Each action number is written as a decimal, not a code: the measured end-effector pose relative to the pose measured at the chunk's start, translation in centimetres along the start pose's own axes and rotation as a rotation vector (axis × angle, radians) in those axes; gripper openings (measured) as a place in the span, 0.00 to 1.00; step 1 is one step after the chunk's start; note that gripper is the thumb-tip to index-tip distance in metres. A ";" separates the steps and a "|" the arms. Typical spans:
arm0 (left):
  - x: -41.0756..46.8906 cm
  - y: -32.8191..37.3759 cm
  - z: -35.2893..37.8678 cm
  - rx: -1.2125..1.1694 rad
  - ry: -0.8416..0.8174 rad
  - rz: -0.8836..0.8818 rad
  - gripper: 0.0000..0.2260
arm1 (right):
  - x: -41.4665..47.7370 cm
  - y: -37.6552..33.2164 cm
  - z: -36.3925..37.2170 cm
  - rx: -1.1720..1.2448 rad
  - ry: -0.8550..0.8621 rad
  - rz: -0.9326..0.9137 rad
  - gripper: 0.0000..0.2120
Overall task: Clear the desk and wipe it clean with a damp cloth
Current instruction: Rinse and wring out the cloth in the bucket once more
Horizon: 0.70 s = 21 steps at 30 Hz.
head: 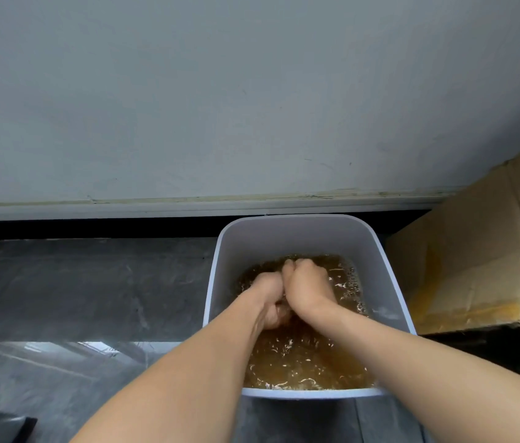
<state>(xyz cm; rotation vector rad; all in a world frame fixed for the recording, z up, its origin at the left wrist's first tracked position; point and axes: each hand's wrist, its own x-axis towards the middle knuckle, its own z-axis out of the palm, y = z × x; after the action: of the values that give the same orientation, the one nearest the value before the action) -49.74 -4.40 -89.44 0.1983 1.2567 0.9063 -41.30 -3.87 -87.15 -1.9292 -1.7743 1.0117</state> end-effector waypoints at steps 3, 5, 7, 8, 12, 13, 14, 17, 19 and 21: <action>-0.3 -0.2 1.1 0.239 0.024 -0.020 0.18 | 1.7 1.2 -1.2 -0.039 0.080 0.046 0.19; -0.3 0.3 1.1 0.286 0.036 -0.061 0.19 | 2.1 2.1 -1.4 -0.121 0.084 0.056 0.18; 0.0 0.3 0.7 0.282 0.088 -0.101 0.17 | 2.2 2.5 -1.2 -0.211 0.049 0.003 0.17; 0.4 0.2 0.4 0.276 0.129 -0.102 0.15 | 2.0 2.6 -1.1 -0.261 0.020 -0.028 0.16; 1.8 -0.8 -0.2 0.591 0.288 0.025 0.12 | 1.9 3.1 -1.1 -0.656 -0.150 -0.195 0.23; 1.9 -0.9 -0.1 0.717 0.327 0.040 0.16 | 1.7 3.1 -0.9 -0.722 -0.190 -0.203 0.23; 1.8 -1.1 -0.1 0.837 0.349 0.037 0.17 | 1.8 3.2 -0.6 -0.736 -0.237 -0.192 0.22; 2.1 -1.1 -0.6 0.955 0.347 0.025 0.15 | 1.8 2.9 0.3 -0.501 -0.364 -0.019 0.20; 1.7 -0.8 -0.5 0.837 0.325 0.013 0.12 | 1.8 2.6 0.8 -0.271 -0.348 0.057 0.14; 1.4 -0.9 -0.1 0.652 0.294 0.010 0.09 | 1.1 1.7 1.0 -0.093 -0.259 0.095 0.13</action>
<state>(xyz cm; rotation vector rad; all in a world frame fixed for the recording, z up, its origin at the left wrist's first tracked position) -49.41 -4.07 -90.98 0.6015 1.8025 0.5155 -40.79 -3.28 -89.23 -2.0323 -1.9123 1.2839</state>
